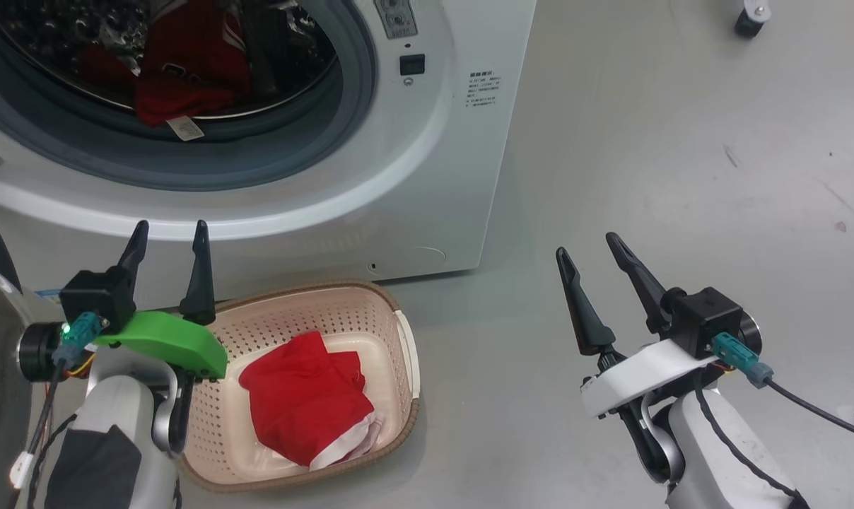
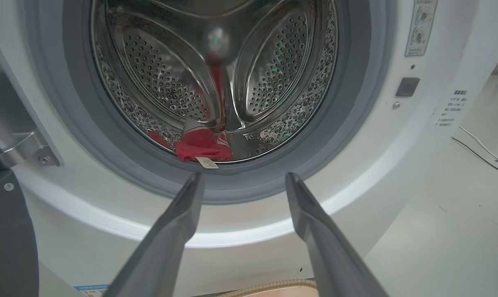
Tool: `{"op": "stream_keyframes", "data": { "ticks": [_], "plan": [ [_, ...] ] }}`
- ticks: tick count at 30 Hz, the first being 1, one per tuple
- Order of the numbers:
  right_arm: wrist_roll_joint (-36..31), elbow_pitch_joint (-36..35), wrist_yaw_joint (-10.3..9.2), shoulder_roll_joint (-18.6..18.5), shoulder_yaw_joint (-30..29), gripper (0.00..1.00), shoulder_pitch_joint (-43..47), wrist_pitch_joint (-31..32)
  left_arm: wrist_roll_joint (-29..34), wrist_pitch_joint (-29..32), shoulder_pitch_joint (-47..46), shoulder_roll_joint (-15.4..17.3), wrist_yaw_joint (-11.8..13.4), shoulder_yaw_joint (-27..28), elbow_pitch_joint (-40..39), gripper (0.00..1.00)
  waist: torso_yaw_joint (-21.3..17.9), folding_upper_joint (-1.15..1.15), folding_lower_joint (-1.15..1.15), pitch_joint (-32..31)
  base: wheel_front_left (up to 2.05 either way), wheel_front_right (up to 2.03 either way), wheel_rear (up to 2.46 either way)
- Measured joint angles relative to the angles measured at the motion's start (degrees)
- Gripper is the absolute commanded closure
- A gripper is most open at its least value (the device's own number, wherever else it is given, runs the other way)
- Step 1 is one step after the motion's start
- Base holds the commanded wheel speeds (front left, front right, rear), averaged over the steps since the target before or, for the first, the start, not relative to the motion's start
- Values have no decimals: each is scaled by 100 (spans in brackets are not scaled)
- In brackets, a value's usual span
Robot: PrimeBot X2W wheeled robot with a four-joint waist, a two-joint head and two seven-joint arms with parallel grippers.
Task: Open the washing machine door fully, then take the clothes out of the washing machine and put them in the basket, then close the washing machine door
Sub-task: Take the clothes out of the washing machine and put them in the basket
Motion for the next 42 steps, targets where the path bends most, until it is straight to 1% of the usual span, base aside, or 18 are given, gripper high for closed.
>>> {"op": "stream_keyframes", "data": {
  "ticks": [6,9,20,29,42],
  "plan": [
    [3,25,0,1,-60,0,249,0,58,-1,553,8,112,78,-394,0,28,0,0,-308,0,0,0],
    [10,33,-1,4,-86,0,356,0,144,-1,864,12,230,92,-552,0,37,0,0,-442,0,0,0],
    [-8,105,0,13,-168,0,684,0,200,0,1901,-1,450,93,-976,0,75,0,0,-877,0,0,0],
    [-18,98,0,24,-215,0,965,0,192,0,2536,-33,543,112,-1340,0,93,0,0,-1156,0,0,0],
    [-18,56,0,37,-248,0,1087,0,194,4,2982,-34,634,114,-1750,0,86,0,0,-1197,0,0,0]
  ]
}}
